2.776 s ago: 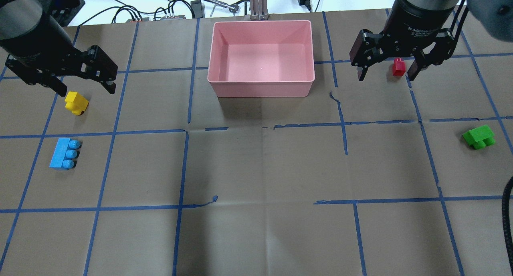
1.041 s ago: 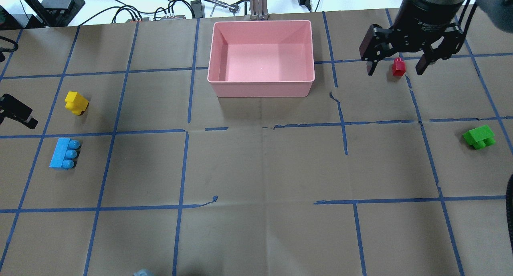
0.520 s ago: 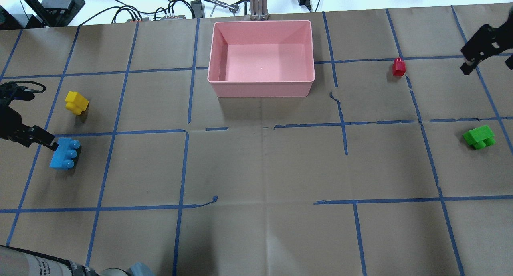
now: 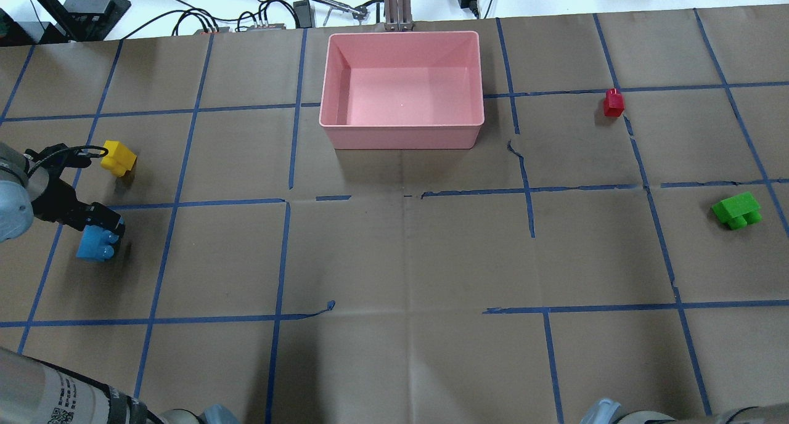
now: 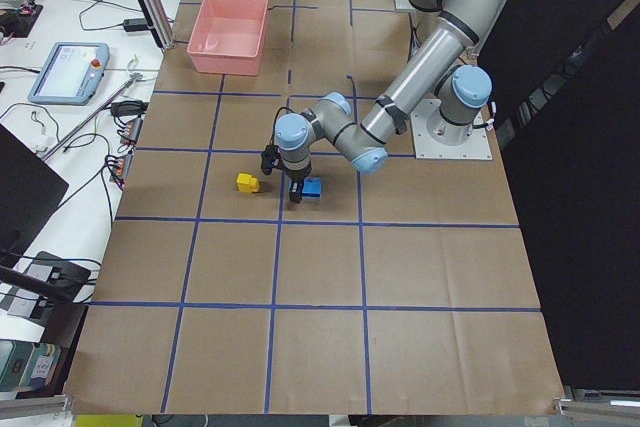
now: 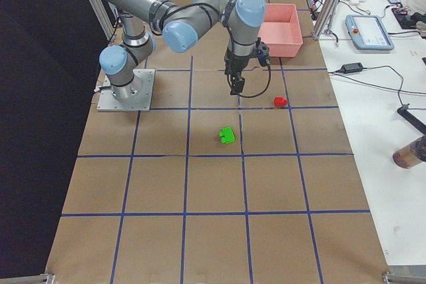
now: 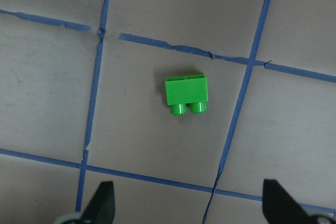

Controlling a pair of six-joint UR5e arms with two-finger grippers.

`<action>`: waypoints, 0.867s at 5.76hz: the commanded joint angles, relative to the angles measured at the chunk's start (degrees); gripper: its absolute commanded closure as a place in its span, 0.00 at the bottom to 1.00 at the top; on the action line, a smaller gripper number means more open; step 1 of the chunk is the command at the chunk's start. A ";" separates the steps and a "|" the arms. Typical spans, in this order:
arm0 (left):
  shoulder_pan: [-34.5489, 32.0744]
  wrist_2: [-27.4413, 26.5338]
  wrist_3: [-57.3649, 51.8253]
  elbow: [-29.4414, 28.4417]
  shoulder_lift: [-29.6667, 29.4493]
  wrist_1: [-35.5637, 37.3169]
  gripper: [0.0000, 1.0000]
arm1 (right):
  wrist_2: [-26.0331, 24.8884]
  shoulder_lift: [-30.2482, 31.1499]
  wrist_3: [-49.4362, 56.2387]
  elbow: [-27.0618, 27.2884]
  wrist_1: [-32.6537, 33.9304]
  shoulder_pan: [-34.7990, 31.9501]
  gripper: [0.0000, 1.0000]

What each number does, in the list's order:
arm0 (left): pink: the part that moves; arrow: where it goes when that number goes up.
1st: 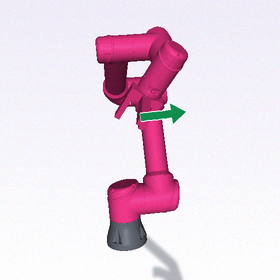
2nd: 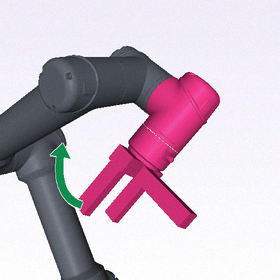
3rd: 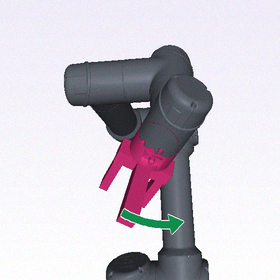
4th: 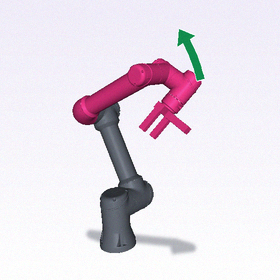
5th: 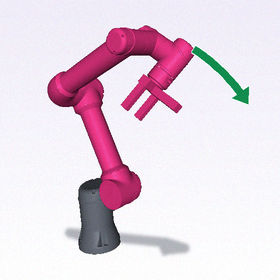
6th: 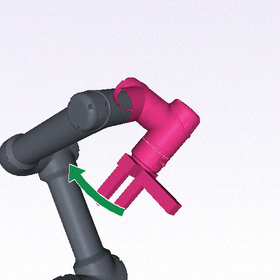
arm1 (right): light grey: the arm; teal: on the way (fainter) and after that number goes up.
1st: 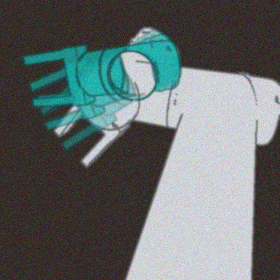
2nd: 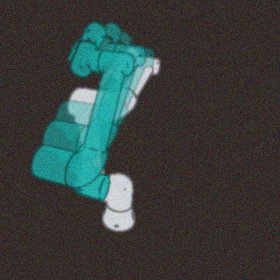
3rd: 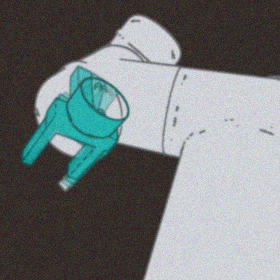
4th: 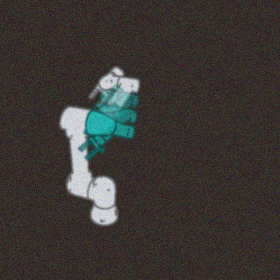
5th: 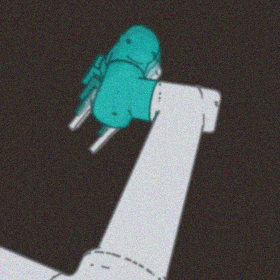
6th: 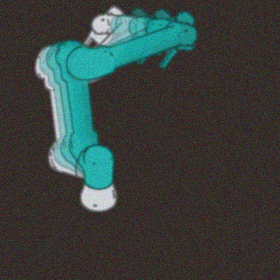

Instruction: Put all blocks into box

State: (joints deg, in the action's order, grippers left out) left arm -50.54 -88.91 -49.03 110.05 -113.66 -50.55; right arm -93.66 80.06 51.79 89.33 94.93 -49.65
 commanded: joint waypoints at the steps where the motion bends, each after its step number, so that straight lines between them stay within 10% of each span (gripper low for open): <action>1: -0.53 -0.13 -0.19 -0.53 -0.77 0.45 0.57 | 0.32 -3.41 0.77 9.75 13.70 0.87 0.00; 3: -0.44 -0.39 -0.19 -0.79 -0.60 0.54 1.00 | 0.76 -8.93 0.51 16.38 28.24 0.69 0.00; 5: -1.31 0.13 0.25 -3.50 1.07 -3.47 1.00 | 0.76 -12.55 0.68 16.49 29.25 0.52 0.00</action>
State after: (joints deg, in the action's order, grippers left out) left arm -51.34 -89.11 -49.03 108.07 -113.28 -51.78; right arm -92.92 69.15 52.40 105.57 123.37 -49.08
